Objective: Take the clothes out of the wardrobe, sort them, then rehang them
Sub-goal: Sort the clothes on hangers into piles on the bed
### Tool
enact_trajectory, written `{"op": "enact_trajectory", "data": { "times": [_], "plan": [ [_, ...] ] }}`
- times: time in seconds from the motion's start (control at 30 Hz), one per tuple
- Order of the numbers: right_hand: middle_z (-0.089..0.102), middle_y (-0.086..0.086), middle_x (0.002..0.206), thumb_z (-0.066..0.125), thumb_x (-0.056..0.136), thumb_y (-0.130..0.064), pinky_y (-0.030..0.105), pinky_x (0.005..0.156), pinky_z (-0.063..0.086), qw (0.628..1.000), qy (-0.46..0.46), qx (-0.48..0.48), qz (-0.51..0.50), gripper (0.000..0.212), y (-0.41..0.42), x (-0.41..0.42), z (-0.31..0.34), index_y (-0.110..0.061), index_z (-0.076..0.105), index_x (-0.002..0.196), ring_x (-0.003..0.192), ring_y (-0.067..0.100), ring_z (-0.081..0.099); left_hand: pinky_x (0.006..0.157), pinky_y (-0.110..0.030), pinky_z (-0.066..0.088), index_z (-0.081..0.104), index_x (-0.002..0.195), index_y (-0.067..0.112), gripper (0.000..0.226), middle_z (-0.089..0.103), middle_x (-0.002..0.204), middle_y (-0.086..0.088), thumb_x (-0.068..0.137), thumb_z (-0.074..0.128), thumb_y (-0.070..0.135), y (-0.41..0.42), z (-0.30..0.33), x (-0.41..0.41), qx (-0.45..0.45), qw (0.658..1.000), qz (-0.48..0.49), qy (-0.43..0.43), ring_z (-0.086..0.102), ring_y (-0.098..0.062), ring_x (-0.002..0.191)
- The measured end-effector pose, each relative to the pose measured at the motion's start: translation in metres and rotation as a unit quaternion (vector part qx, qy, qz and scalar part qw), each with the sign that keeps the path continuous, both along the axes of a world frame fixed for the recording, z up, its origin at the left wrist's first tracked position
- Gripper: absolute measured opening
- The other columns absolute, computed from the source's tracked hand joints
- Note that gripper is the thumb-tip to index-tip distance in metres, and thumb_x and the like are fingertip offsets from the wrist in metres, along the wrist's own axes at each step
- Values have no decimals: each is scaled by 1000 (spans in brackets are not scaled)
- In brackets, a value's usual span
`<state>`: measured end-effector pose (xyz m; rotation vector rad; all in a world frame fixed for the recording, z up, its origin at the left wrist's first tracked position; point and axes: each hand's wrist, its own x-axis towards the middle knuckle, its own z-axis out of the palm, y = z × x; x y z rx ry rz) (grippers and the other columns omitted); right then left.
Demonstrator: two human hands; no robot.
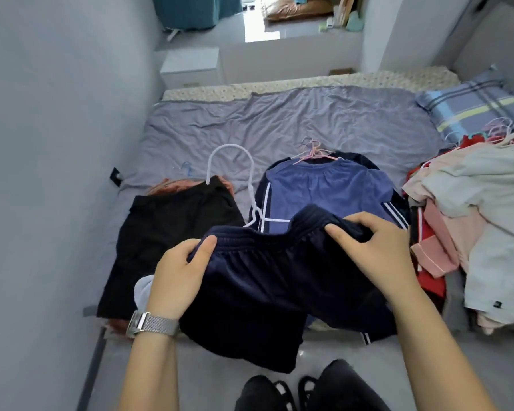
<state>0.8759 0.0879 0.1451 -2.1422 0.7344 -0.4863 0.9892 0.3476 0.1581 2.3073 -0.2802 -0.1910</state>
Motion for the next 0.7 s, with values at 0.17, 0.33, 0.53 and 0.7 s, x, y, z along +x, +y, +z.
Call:
{"op": "enact_trajectory", "data": {
  "times": [0.17,0.33,0.53,0.7],
  "plan": [
    [64,-21,71,63,73,-54,48,89,46,997,-20,35,59,25,46,10,20,-29,62,71,72,7,61,59,-14,33,62,78,10,47,64,75,-7,91,43,51,48,33,-15,33,996,67,-39,59,-21,76],
    [66,-17,71,70,78,-41,24,72,47,991,-19,58,122,15,83,22,26,-29,64,73,71,2,60,77,-42,49,64,79,21,55,67,74,2,81,40,70,99,42,-17,18,995,89,-45,62,-17,78],
    [67,-17,74,72,81,-34,4,63,39,981,-10,46,189,8,155,68,31,-29,66,78,76,-5,59,79,-42,49,66,80,23,38,68,74,3,87,46,54,177,48,-6,3,987,152,-52,62,-14,76],
    [67,-18,75,72,80,-33,14,66,41,984,-28,23,175,13,233,123,31,-34,60,74,75,-2,60,76,-42,49,64,78,26,40,67,71,5,87,42,58,256,39,45,-1,989,143,-47,63,-14,74]
  ]
}}
